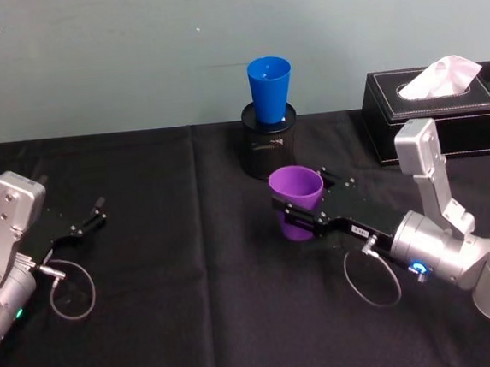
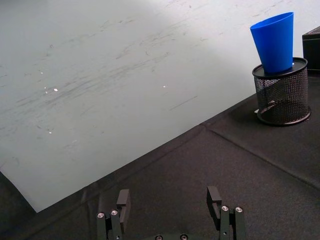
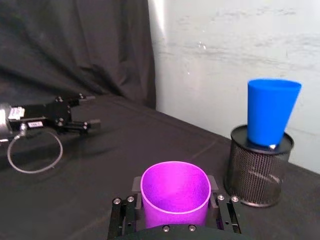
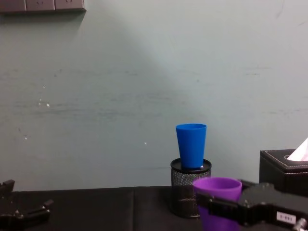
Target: Pick up one cup with a gripper and tap it against the other cup.
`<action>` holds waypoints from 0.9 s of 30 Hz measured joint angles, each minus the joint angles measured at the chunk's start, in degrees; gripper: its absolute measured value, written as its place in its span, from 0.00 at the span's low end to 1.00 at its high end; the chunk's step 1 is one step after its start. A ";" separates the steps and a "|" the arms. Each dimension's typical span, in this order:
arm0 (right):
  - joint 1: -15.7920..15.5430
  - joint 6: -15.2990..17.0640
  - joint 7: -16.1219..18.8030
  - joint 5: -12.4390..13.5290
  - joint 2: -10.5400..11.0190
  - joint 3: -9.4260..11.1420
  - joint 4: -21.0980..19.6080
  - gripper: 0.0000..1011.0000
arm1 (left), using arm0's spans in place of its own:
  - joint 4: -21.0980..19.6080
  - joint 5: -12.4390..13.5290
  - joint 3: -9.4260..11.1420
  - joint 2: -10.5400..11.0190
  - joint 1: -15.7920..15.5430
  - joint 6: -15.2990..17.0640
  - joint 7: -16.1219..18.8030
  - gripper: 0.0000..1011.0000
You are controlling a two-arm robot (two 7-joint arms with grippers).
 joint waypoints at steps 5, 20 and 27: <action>0.24 -1.59 0.45 -0.27 -0.86 -0.01 2.84 0.73 | 0.00 0.00 0.00 0.00 0.00 0.00 0.00 0.99; 1.22 -2.55 2.50 -0.47 -2.29 -0.15 7.58 0.73 | 0.00 0.00 0.00 0.00 0.00 0.00 0.00 0.99; 1.52 -2.37 3.04 -0.56 -2.58 -0.38 8.79 0.73 | 0.00 0.00 0.00 0.00 0.00 0.00 0.00 0.99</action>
